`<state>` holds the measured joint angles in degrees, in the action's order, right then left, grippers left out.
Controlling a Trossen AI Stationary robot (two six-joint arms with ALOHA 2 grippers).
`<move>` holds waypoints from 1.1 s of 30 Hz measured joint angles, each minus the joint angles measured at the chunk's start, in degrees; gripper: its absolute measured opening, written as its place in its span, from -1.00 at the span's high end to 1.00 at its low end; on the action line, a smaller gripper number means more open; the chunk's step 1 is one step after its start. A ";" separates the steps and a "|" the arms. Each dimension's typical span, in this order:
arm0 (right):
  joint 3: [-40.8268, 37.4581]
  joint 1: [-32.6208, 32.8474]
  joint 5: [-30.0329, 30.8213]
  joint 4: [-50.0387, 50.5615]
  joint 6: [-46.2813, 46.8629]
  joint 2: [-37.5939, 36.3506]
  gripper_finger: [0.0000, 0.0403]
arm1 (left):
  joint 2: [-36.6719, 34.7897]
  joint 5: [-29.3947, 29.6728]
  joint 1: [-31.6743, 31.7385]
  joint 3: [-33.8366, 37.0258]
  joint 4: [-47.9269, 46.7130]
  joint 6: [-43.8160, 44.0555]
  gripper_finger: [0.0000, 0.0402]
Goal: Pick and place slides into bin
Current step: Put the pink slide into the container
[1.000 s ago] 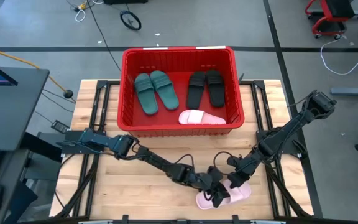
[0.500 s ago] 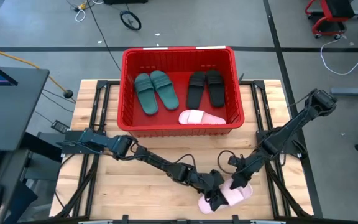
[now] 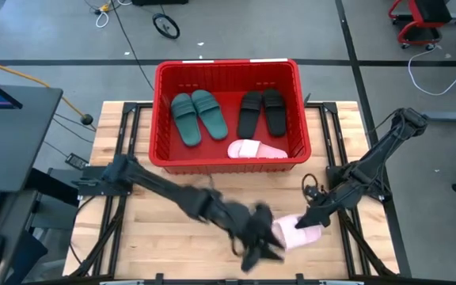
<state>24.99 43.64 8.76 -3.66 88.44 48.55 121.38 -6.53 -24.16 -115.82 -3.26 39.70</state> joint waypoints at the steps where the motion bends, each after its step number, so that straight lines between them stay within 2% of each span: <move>1: 0.00 -0.02 1.05 -0.06 -0.66 -0.67 0.91 | -2.40 2.04 0.43 0.01 -1.55 -2.19 0.14; 5: 1.13 -0.65 10.52 -2.17 -5.16 -2.21 0.91 | -11.95 12.20 1.72 -0.03 -5.65 -10.94 0.14; 9: 7.63 -5.09 18.85 -3.05 -15.26 -2.46 0.91 | -19.00 18.70 3.23 -0.01 -6.11 -20.97 0.14; 12: 14.93 -11.14 20.32 -2.98 -24.62 -1.34 0.91 | -23.12 22.39 4.83 0.01 -5.62 -25.61 0.14; 15: 23.40 -19.07 19.07 0.56 -31.57 1.07 0.91 | -25.64 24.90 6.77 0.01 -5.32 -27.35 0.14; 19: 35.84 -33.09 10.98 18.10 -34.69 7.28 0.91 | -26.73 25.05 9.57 0.10 -5.47 -28.39 0.14; 22: 42.58 -43.62 1.49 27.18 -37.57 14.82 0.91 | -26.71 24.95 11.49 0.12 -5.71 -28.47 0.14; 27: 48.26 -56.46 -15.84 25.68 -42.13 28.57 0.91 | -26.69 24.92 13.95 0.14 -6.86 -28.46 0.14; 33: 52.62 -61.53 -25.07 23.84 -42.44 44.00 0.91 | -29.47 24.71 14.02 0.25 -8.85 -30.06 0.14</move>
<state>77.61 -17.89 -16.31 20.18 46.00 92.55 91.91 18.18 -10.14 -115.57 -12.12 9.64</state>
